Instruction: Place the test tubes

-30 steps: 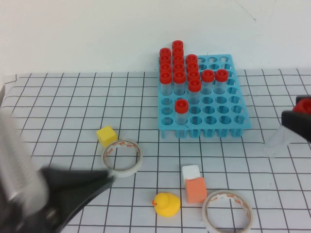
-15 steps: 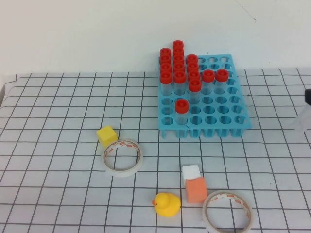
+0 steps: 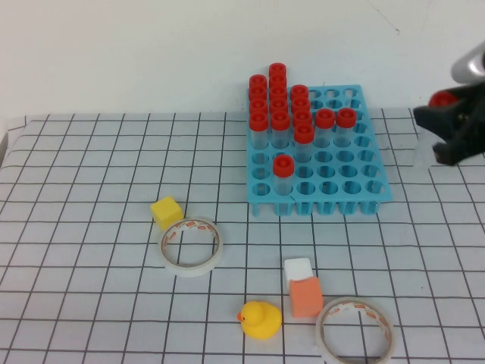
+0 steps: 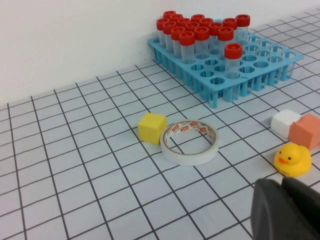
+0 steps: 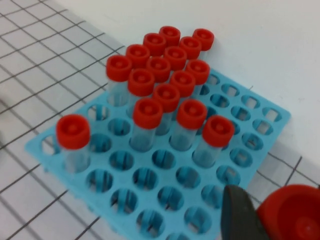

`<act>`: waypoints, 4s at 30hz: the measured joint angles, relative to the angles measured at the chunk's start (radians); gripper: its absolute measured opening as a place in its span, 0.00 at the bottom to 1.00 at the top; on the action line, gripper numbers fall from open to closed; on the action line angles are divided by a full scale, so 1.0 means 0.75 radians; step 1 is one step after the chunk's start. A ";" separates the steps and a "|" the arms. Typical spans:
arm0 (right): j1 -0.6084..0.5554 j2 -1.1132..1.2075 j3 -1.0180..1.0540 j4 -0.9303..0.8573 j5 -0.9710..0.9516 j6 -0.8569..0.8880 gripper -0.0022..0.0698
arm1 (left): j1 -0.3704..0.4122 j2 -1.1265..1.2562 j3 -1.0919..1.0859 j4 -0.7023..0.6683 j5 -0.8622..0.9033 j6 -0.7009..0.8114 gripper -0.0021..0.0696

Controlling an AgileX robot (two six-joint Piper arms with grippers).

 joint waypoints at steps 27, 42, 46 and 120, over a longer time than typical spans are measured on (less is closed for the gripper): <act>0.012 0.720 -0.631 0.062 0.027 -0.040 0.41 | 0.000 0.000 0.000 0.000 0.000 0.005 0.03; 0.032 0.778 -0.641 0.359 -0.019 -0.314 0.41 | 0.000 0.000 0.000 0.005 0.000 0.007 0.03; 0.032 0.778 -0.641 0.359 -0.036 -0.317 0.41 | 0.000 0.000 0.000 0.005 0.000 0.007 0.03; 0.032 -0.187 -0.267 -0.422 0.402 0.753 0.04 | 0.000 0.000 0.000 -0.003 0.000 0.035 0.03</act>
